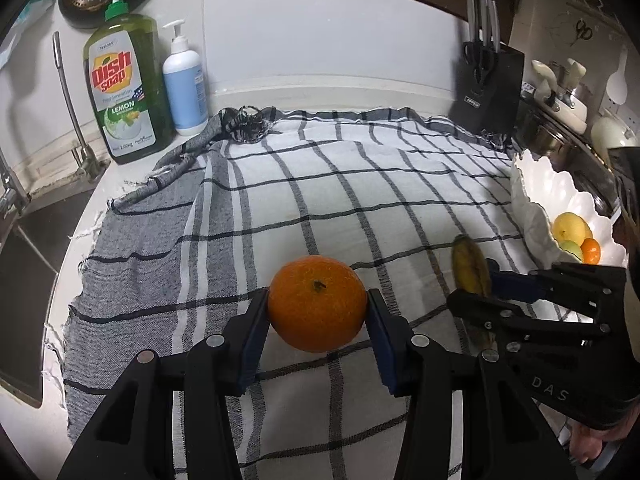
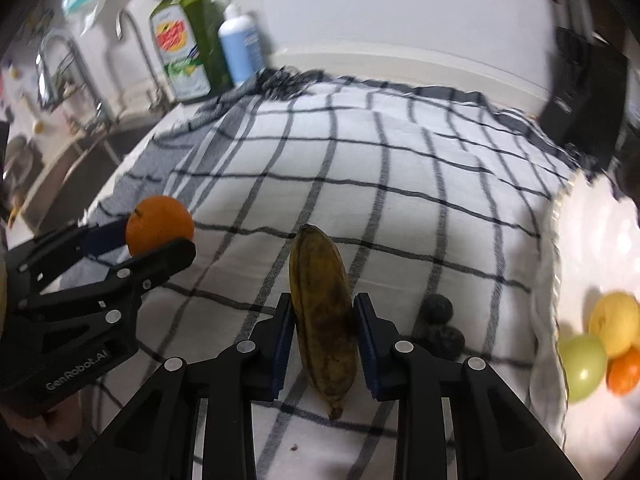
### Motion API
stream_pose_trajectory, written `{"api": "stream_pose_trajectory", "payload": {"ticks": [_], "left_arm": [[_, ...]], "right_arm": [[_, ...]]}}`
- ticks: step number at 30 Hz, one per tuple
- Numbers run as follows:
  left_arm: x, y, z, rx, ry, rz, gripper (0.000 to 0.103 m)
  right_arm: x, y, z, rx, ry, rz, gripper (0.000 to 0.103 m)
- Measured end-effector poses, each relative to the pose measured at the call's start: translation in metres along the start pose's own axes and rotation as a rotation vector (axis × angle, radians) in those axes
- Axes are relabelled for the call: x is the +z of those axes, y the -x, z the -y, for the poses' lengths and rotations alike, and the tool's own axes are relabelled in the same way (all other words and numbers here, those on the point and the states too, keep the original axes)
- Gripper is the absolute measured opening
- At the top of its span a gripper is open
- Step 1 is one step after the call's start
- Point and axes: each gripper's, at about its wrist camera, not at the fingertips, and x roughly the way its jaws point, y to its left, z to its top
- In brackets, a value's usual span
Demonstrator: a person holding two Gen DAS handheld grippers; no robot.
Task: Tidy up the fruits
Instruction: 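Carry the orange and banana over the white bowl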
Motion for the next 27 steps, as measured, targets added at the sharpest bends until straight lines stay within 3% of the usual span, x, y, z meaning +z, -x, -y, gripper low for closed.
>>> {"api": "stream_pose_trajectory", "payload": {"ticks": [7,15,21,27], "left_arm": [[0.003,0.015,0.008,-0.037,-0.041,0.037,0.047],[0.008,0.029,0.029,-0.129,-0.117,0.067,0.047],[0.014,0.037,0.057,-0.207,-0.208,0.088,0.047],[0.019,0.04,0.091,-0.291,-0.275,0.097,0.047]], "right_arm": [[-0.015,0.03,0.006,-0.073,-0.155,0.098,0.031],[-0.037,0.075,0.014,-0.193,-0.344,0.211,0.031],[-0.058,0.107,0.024,-0.304,-0.45,0.268,0.031],[-0.073,0.133,0.039,-0.36,-0.517,0.307,0.031]]}}
